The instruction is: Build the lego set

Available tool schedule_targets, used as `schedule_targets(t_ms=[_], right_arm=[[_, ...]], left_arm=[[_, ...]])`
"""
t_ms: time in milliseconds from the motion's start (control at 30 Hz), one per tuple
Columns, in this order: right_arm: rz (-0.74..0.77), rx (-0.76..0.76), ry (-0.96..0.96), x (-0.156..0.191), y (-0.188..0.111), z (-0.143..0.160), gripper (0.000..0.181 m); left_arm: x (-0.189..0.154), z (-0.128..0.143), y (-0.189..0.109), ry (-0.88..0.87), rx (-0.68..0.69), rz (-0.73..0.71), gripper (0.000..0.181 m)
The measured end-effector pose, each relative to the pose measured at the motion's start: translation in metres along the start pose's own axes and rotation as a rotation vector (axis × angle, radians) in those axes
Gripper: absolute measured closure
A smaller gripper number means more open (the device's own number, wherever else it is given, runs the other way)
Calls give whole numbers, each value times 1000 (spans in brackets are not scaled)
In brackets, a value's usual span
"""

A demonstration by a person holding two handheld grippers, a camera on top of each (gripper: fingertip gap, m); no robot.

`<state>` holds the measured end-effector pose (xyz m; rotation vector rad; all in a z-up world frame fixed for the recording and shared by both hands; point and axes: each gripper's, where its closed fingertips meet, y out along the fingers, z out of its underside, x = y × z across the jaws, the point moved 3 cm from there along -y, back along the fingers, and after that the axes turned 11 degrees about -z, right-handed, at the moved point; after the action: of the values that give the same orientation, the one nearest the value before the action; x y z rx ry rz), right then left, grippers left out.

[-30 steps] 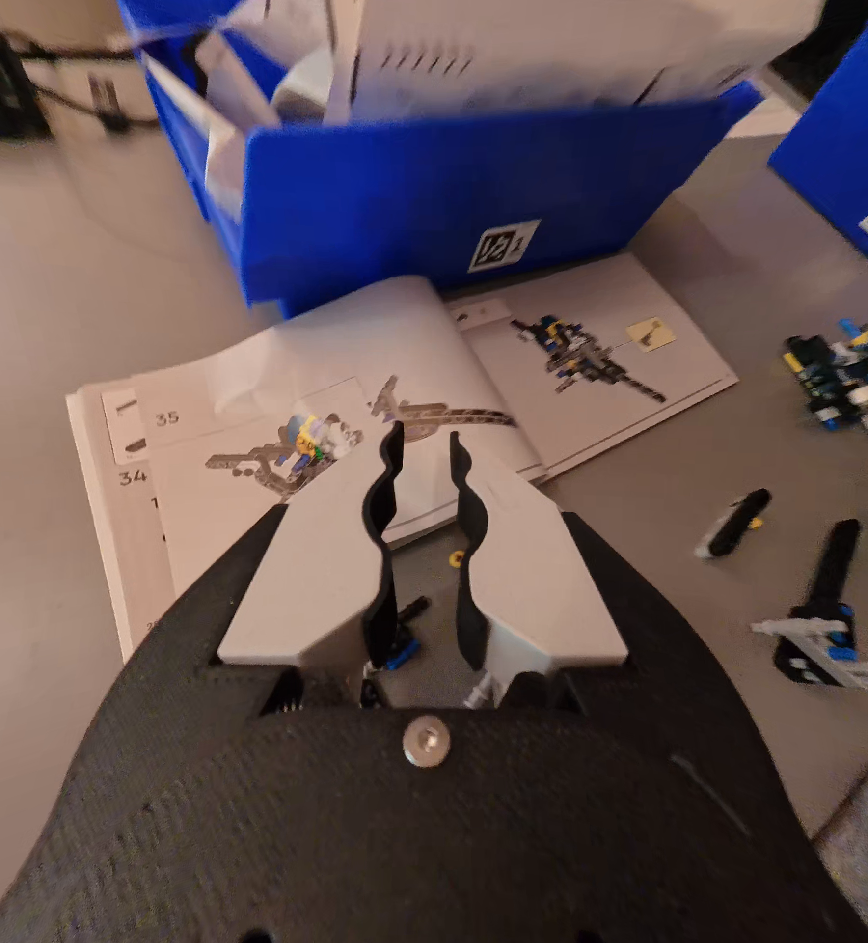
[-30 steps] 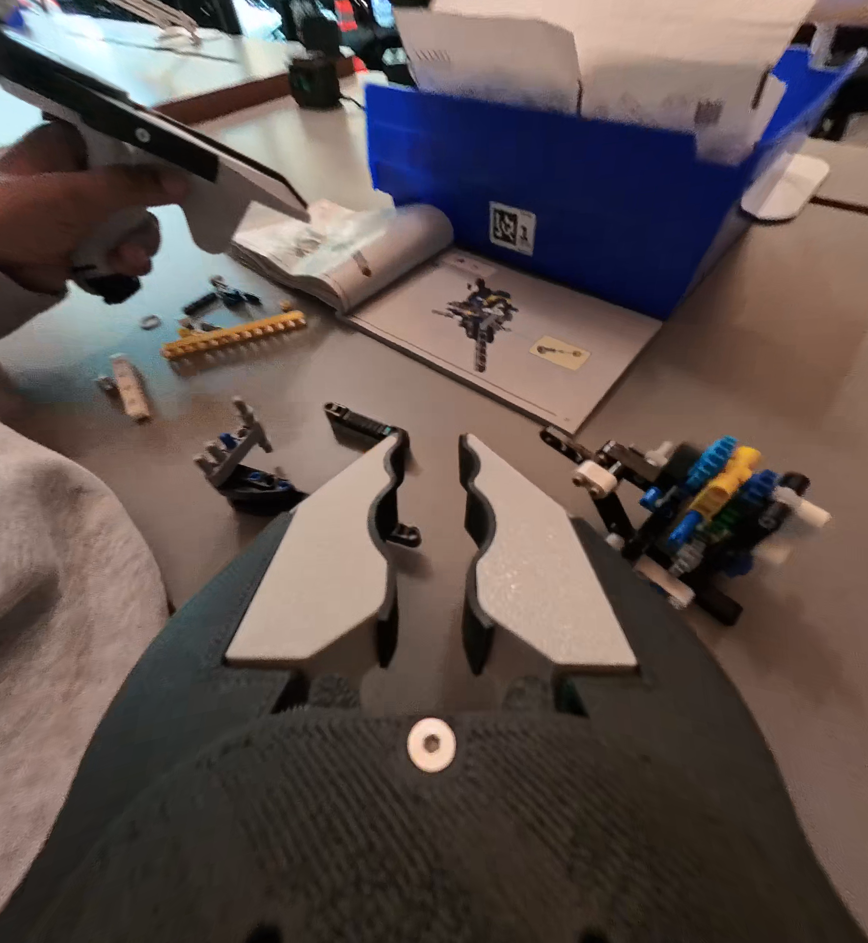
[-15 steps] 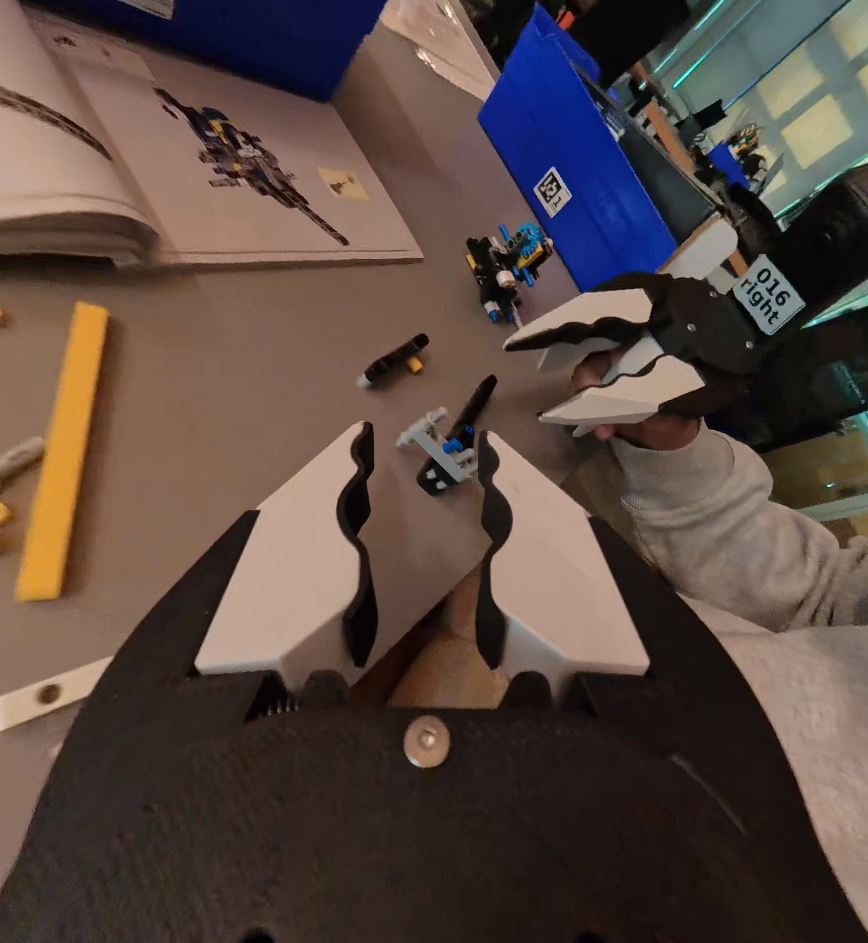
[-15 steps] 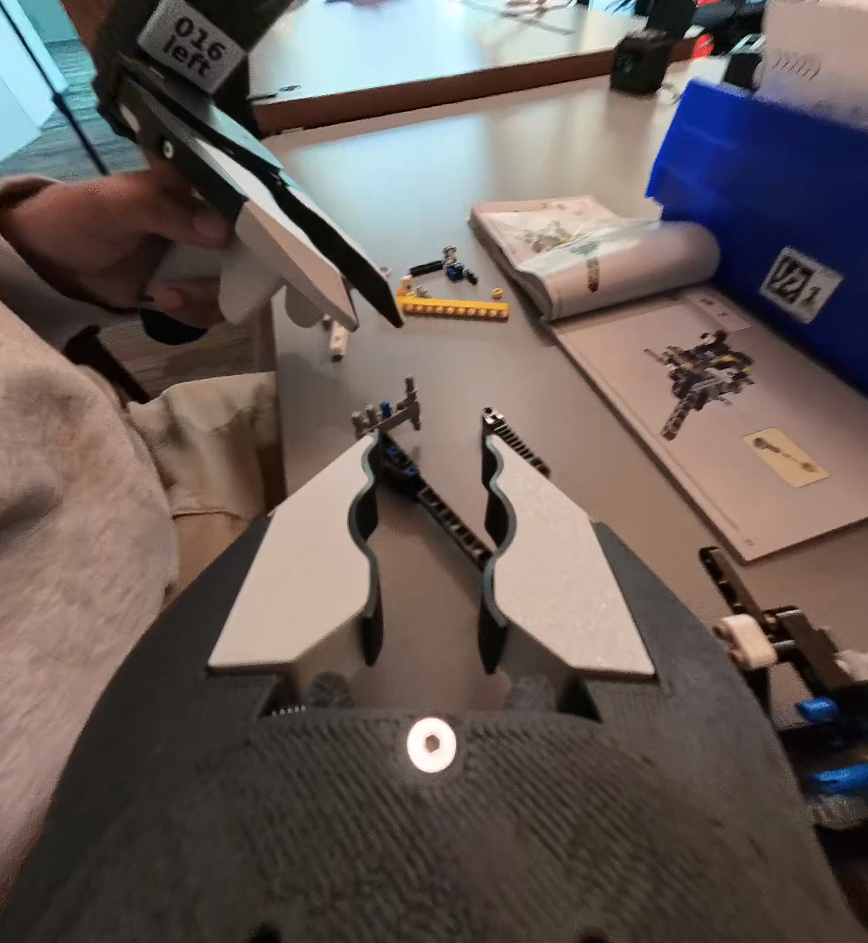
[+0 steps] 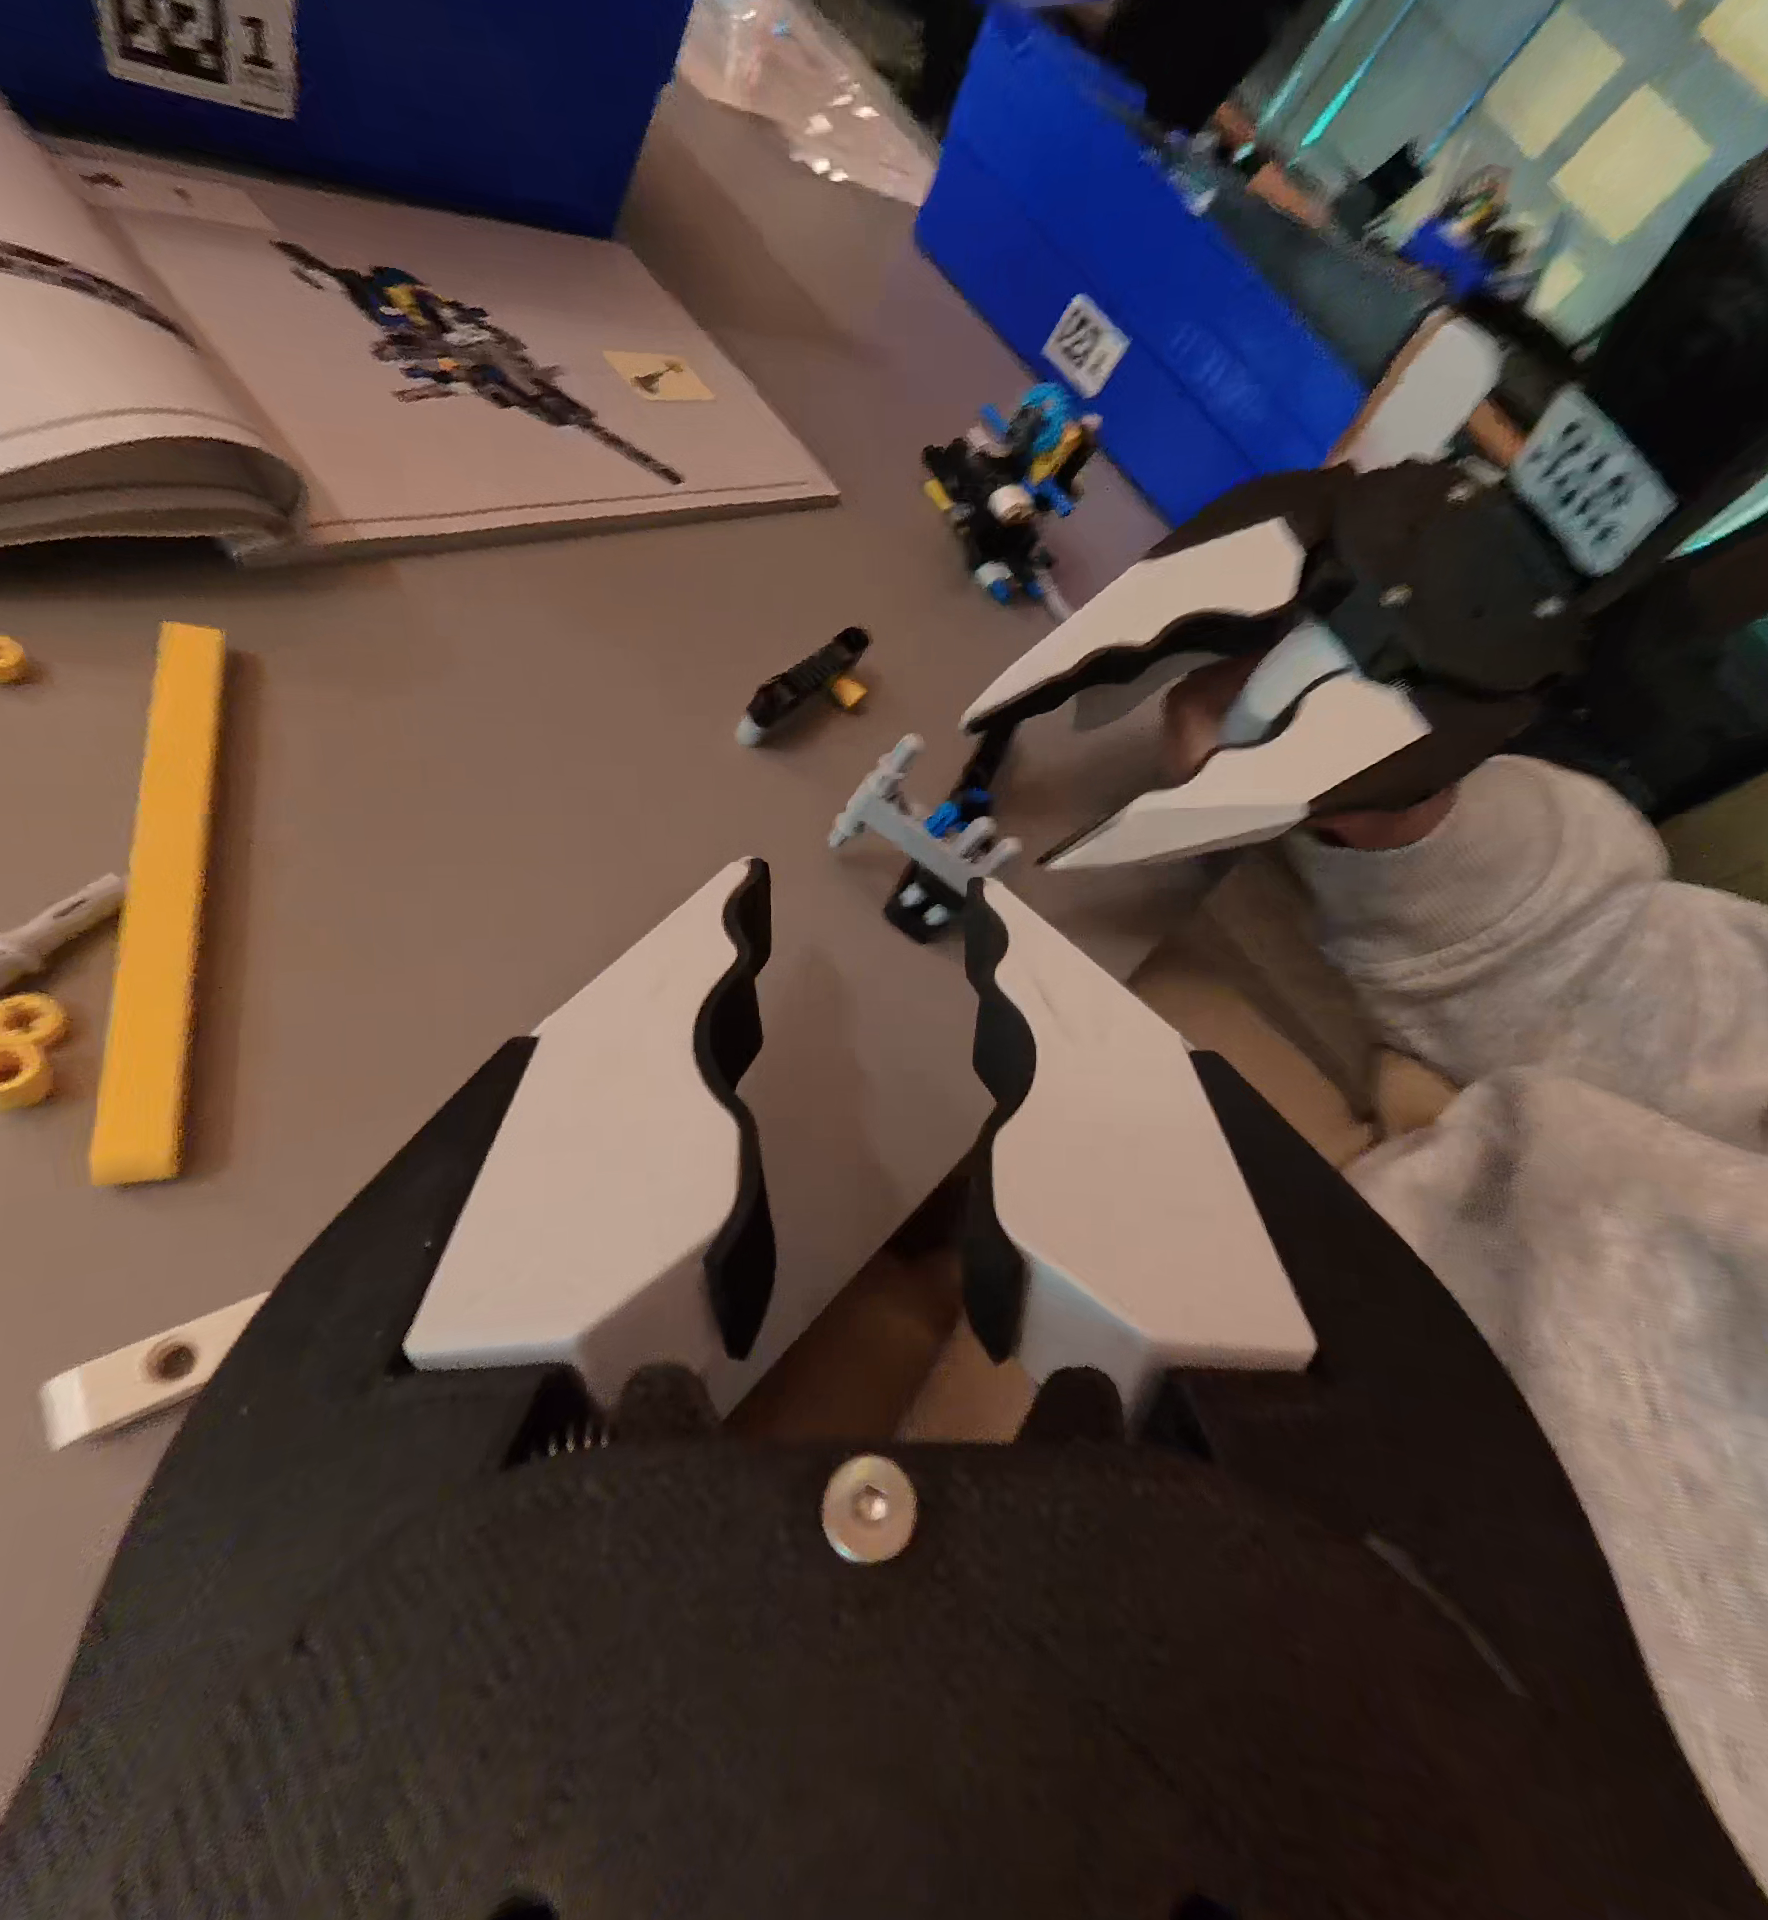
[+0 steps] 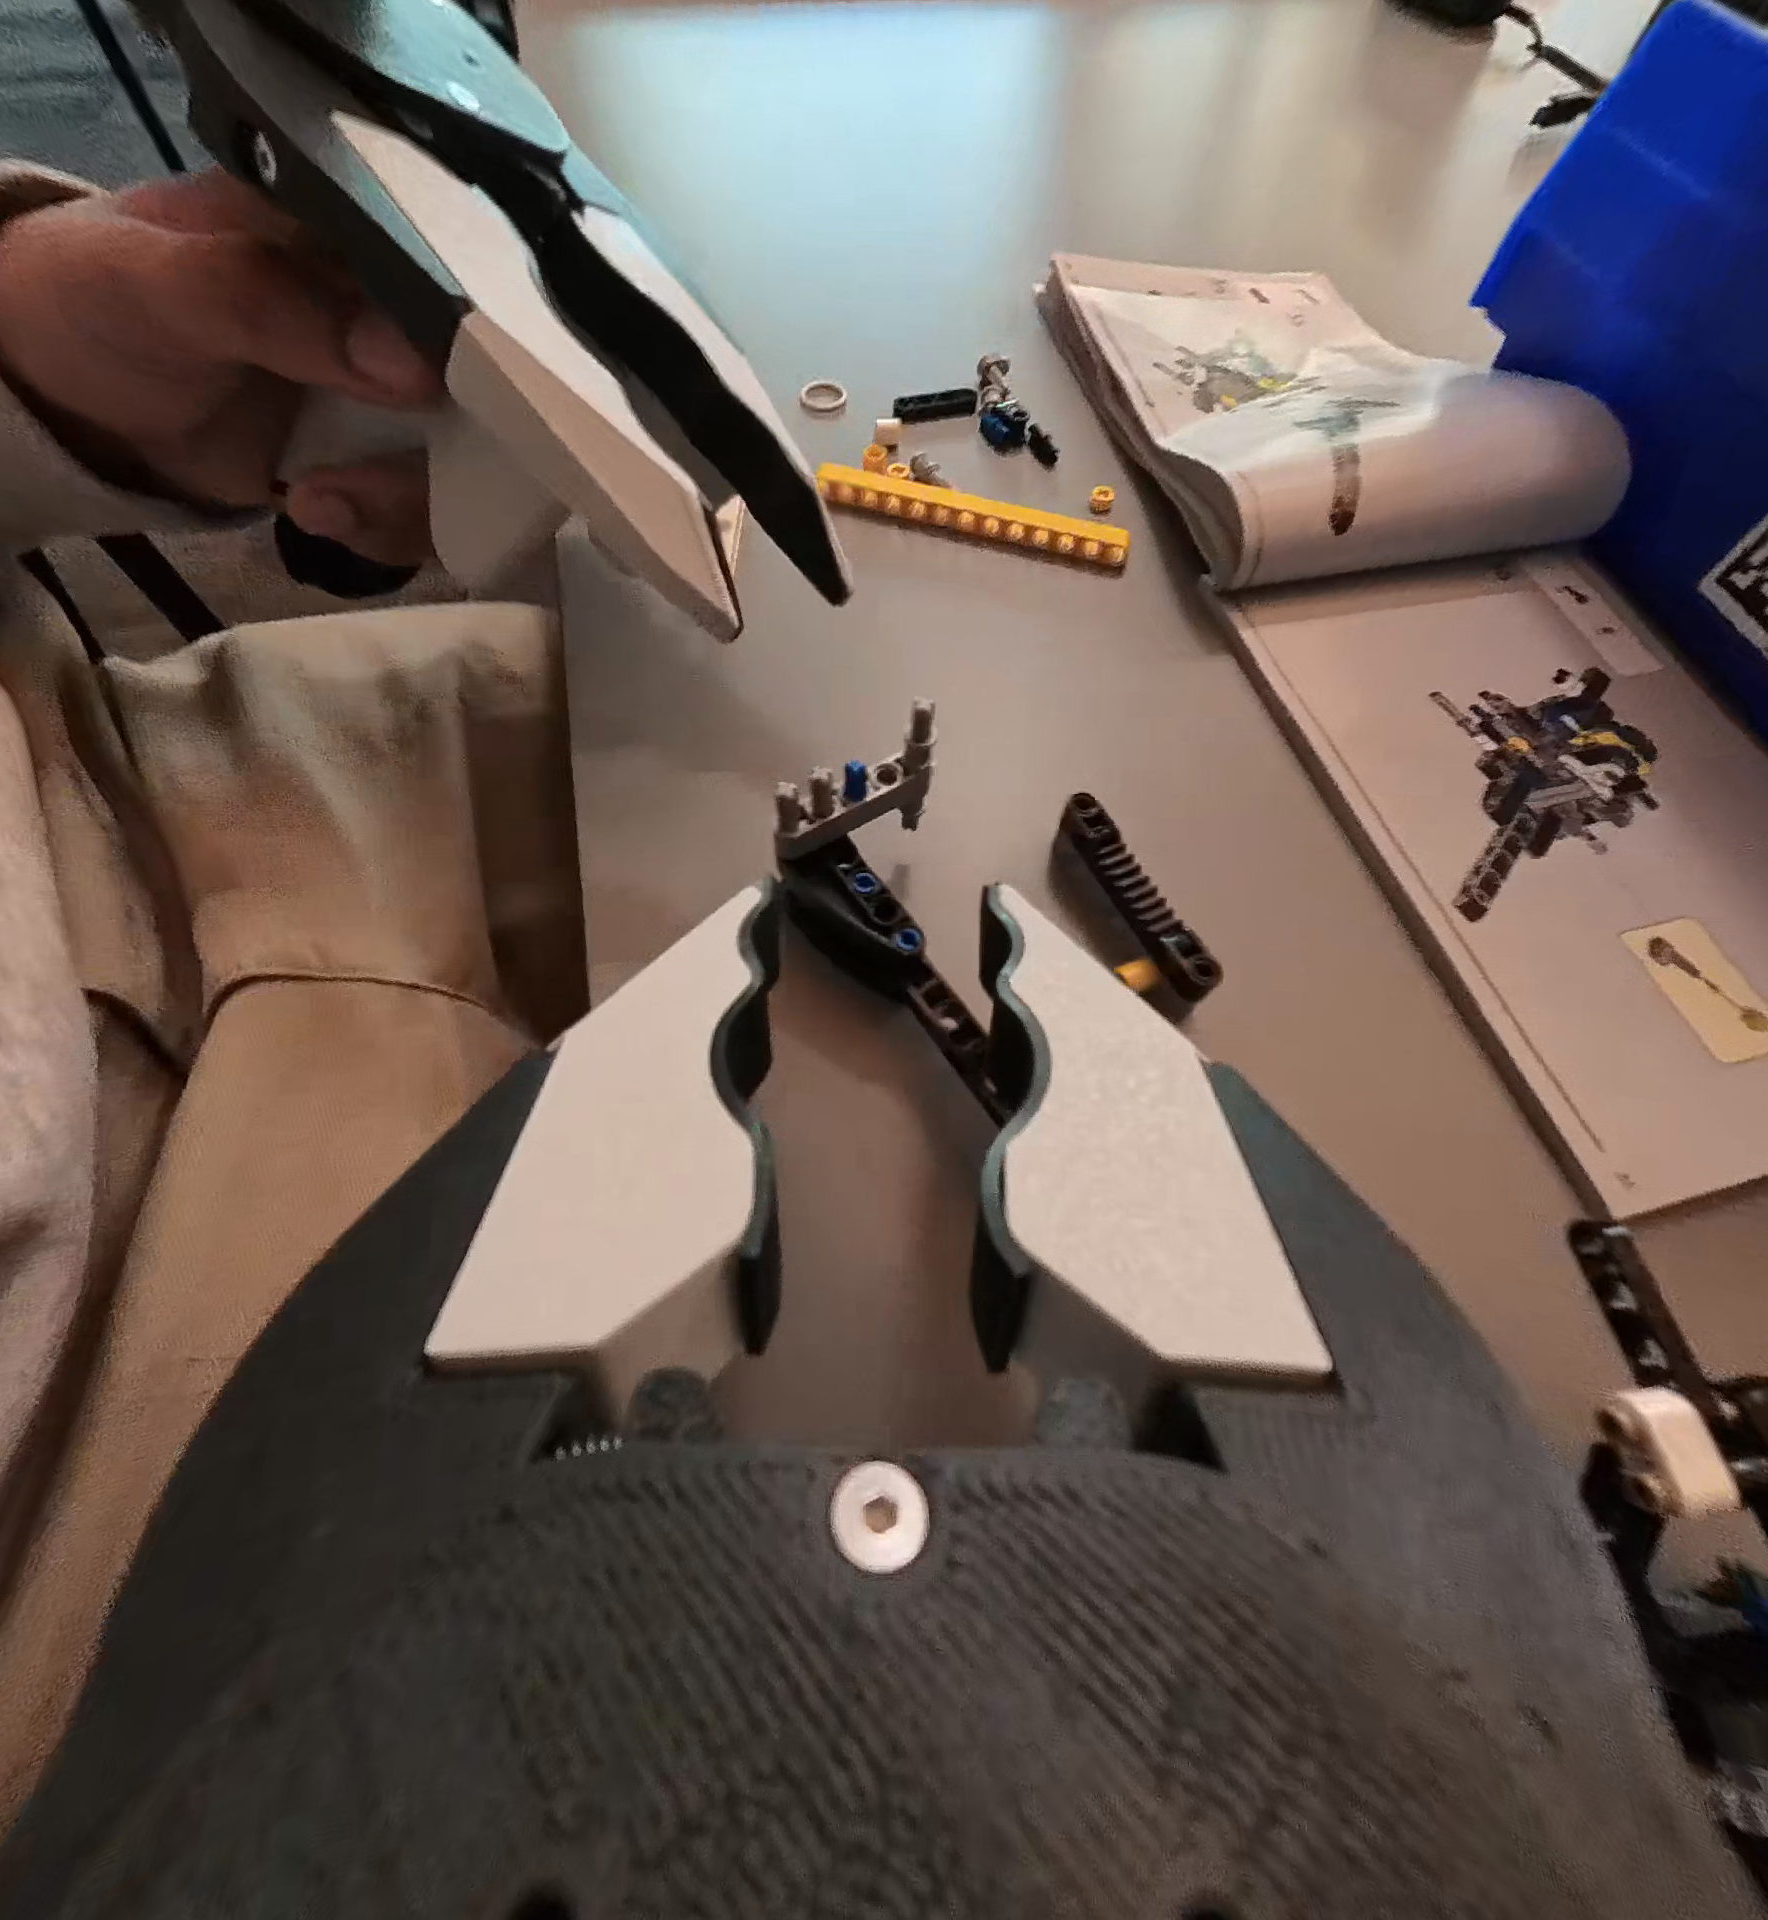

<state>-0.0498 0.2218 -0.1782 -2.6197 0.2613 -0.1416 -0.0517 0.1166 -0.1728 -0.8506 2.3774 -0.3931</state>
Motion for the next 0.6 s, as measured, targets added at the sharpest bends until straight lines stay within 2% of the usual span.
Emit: schedule_targets(t_ms=[133,467,600], right_arm=[[1,36,-45,4,8,0,145],[-76,93,-5,-8,7,10,140],[-132,173,-5,-6,13,18,141]], left_arm=[[-6,-10,-4,-93,-43,136,146],[3,-8,3,-141,-12,211,146],[2,-5,5,-140,0,215,146]])
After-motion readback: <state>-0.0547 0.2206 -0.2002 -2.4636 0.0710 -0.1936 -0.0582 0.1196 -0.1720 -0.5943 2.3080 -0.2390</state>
